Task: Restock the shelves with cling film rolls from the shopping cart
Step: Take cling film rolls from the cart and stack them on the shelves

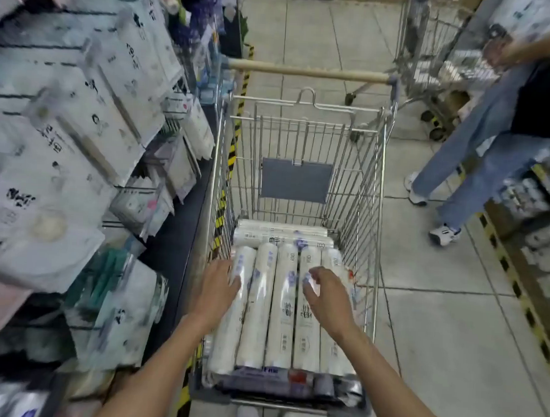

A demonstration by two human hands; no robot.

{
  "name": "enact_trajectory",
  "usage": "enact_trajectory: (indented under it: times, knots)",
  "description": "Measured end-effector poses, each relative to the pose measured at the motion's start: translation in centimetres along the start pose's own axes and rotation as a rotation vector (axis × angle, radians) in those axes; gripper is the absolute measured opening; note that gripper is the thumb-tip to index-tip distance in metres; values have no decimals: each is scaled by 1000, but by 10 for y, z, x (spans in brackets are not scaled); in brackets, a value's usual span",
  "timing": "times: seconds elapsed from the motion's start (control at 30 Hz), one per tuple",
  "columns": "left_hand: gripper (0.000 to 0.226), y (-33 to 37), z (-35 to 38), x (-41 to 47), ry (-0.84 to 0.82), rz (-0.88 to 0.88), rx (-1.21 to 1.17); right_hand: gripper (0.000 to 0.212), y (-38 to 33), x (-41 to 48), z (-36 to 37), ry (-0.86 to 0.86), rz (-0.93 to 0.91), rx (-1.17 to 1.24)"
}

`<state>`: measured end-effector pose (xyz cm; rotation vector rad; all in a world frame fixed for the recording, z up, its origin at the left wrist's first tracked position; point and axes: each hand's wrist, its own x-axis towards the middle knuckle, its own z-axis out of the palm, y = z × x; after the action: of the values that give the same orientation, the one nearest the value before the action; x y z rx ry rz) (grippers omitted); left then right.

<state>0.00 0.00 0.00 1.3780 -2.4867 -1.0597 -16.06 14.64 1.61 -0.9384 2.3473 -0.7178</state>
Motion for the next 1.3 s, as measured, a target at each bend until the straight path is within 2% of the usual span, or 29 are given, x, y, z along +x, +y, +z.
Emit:
enact_trajectory:
  times: [0.03,0.13,0.2,0.3,0.53,0.73,0.83,0.93,1.03,1.17,1.23,1.3]
  knots:
    - [32,-4,6,2,-19,-32,22,33,1,5,10,-9,8,4]
    - [42,-16,25,3,-80,-157,71,23,-7,11,36,-36,6,-190]
    - [50,-26,39,1,-99,-248,19,35,-14,14,53,9,23,-308]
    - [60,-32,49,-3,-80,-284,-15,57,-21,22,69,15,159,-441]
    - [30,-39,51,-14,-94,-374,-235,53,-34,45,82,-53,344,-439]
    - [25,-42,40,-20,-56,-416,-387,60,-47,29,90,-83,334,-171]
    - [37,-44,37,-19,-79,-437,-386,59,-45,28,93,-76,365,-85]
    - [46,-42,31,-17,-88,-458,-436,51,-37,27,86,-44,274,-25]
    - [43,-38,21,-15,-126,-505,-619,60,-33,25,68,-40,233,118]
    - [27,-30,6,-16,-223,-494,-772,17,-40,16,18,74,210,365]
    - [31,-24,0,-19,-272,-466,-796,19,-43,10,-6,109,270,583]
    - [38,-22,-6,-24,-309,-460,-827,21,-44,5,-24,51,386,901]
